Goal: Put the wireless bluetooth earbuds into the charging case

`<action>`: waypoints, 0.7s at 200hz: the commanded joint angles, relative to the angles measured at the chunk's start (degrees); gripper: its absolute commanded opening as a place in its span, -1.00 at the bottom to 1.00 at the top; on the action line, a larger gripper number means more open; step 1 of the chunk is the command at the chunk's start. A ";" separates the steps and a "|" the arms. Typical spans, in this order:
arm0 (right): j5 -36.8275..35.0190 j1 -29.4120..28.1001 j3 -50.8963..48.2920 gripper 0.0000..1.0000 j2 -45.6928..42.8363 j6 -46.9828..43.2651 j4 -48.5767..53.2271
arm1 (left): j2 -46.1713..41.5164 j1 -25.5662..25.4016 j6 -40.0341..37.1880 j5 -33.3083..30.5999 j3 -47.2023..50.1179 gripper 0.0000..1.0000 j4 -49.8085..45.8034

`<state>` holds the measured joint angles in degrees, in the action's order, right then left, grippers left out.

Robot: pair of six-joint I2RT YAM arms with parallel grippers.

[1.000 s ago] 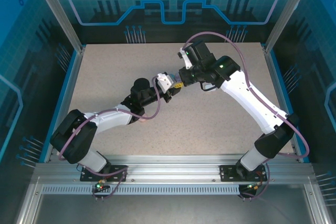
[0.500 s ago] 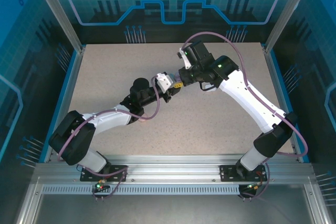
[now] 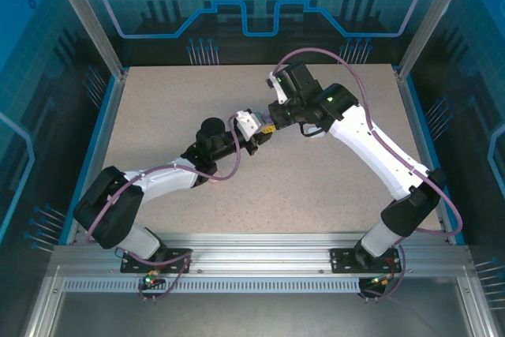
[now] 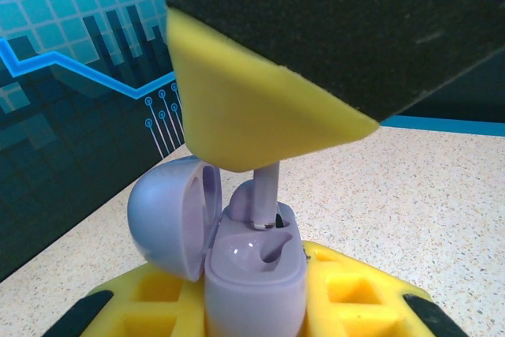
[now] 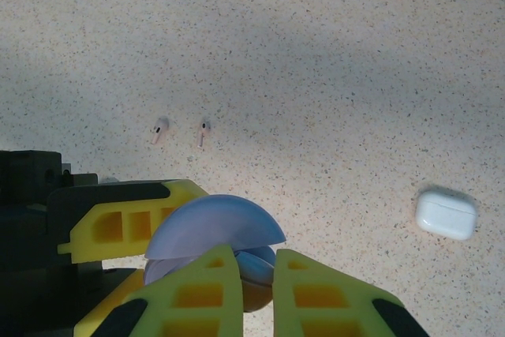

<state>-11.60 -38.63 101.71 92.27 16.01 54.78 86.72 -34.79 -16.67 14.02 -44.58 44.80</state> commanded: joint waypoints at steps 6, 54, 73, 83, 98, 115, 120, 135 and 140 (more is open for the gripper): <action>-0.14 -0.71 -0.45 -0.78 0.46 -0.54 -0.14 | -1.24 -0.57 -0.12 1.08 -1.48 -1.00 2.90; 0.52 -0.75 -2.19 -0.78 -0.31 -0.33 -0.38 | -0.58 -0.55 -0.08 0.08 -2.33 -1.00 3.01; 0.61 -0.70 -2.80 -0.78 -0.77 -0.28 -0.38 | -0.22 -0.61 -0.07 -0.22 -2.58 -1.00 3.03; 0.56 -0.69 -3.24 -0.78 -1.03 -0.28 -0.47 | -0.13 -0.63 -0.03 -0.30 -2.71 -1.00 3.10; 0.76 -0.81 -3.66 -0.79 -1.30 -0.19 -0.47 | 0.12 -0.63 0.05 -0.57 -2.89 -1.00 3.11; 1.00 -0.84 -4.09 -0.79 -1.61 0.05 -0.51 | 0.38 -0.63 0.03 -0.71 -3.20 -1.00 3.12; 1.07 -0.79 -4.27 -0.79 -1.73 0.10 -0.51 | 0.46 -0.63 0.05 -0.75 -3.15 -1.00 3.14; 1.23 -0.94 -4.63 -0.79 -2.07 0.25 -0.72 | 0.74 -0.57 0.11 -0.85 -3.34 -1.00 3.28; 1.37 -0.98 -4.75 -0.79 -2.17 0.30 -0.73 | 0.79 -0.63 0.12 -0.92 -3.35 -1.00 3.27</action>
<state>-11.60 -38.63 98.43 91.37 16.03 52.93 87.35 -34.79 -16.64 13.76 -44.62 43.55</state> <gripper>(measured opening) 0.107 0.233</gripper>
